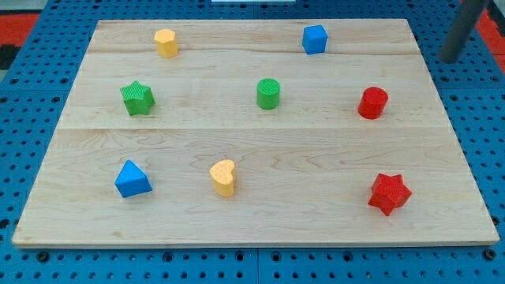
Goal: Move your arm at the yellow heart
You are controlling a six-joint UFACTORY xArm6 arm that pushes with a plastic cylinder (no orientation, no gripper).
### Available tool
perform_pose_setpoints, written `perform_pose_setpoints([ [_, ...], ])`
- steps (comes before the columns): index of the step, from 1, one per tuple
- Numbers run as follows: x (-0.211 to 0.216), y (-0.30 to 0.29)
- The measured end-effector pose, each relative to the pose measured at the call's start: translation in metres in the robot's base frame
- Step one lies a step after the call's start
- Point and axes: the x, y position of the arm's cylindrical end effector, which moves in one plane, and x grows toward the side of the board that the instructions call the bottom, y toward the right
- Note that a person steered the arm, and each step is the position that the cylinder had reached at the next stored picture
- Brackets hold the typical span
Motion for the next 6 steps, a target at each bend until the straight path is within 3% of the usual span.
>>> perform_pose_setpoints([
  [1, 0.088, 0.000],
  [4, 0.297, -0.039],
  [5, 0.299, -0.082],
  [6, 0.299, -0.225],
])
